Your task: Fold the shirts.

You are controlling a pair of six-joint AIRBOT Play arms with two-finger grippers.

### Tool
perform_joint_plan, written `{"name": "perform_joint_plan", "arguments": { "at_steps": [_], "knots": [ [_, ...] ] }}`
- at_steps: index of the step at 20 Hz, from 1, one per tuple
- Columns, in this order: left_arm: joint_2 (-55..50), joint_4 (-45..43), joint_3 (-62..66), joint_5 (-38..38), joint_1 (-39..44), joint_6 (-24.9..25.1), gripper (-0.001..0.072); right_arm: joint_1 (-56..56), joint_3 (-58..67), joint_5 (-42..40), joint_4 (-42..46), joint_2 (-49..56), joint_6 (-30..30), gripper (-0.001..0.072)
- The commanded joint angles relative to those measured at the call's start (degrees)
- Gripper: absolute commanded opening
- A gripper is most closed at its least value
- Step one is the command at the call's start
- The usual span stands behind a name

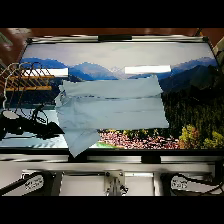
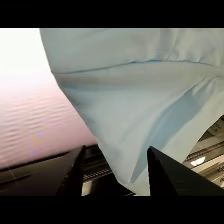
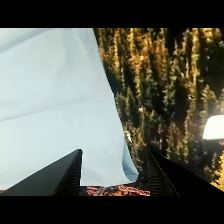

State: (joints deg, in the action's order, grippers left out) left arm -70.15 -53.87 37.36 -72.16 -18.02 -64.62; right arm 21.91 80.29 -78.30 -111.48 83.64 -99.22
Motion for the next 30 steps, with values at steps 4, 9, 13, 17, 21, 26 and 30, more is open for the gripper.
{"name": "perform_joint_plan", "arguments": {
  "at_steps": [4, 9, 13, 17, 21, 26, 30],
  "knots": [
    [0.2, 1.7, -4.0, 5.6, 1.0, 1.2, 0.0457, 0.0, 0.0, 0.2, -0.6, 0.0, 0.2, 0.0518],
    [-1.4, 3.6, -4.1, 7.9, 3.3, 1.2, 0.0453, 0.0, 0.0, -0.2, -0.5, 0.0, 0.9, 0.0518],
    [-2.8, 4.5, -4.1, 9.1, 5.5, 1.1, 0.0191, 0.0, -0.1, -1.1, -0.4, 0.2, 1.4, 0.0519],
    [-2.7, 4.7, -3.8, 7.0, 5.4, 2.5, 0.0028, 0.2, -9.4, -4.9, -0.9, 0.3, -0.5, 0.063],
    [-2.7, 4.7, -3.7, 5.5, 5.4, 3.1, 0.0028, 0.1, -20.6, 2.4, -4.2, 0.3, -0.8, 0.0629],
    [-2.6, 4.8, -3.7, 5.5, 5.4, 3.7, 0.0028, -1.4, -24.2, 4.9, -4.1, 0.4, -0.7, 0.0629],
    [-2.6, 5.1, -3.7, 5.6, 5.4, 4.0, 0.0028, -1.8, -26.5, 6.4, -3.7, 0.4, -0.7, 0.0629]
  ]
}}
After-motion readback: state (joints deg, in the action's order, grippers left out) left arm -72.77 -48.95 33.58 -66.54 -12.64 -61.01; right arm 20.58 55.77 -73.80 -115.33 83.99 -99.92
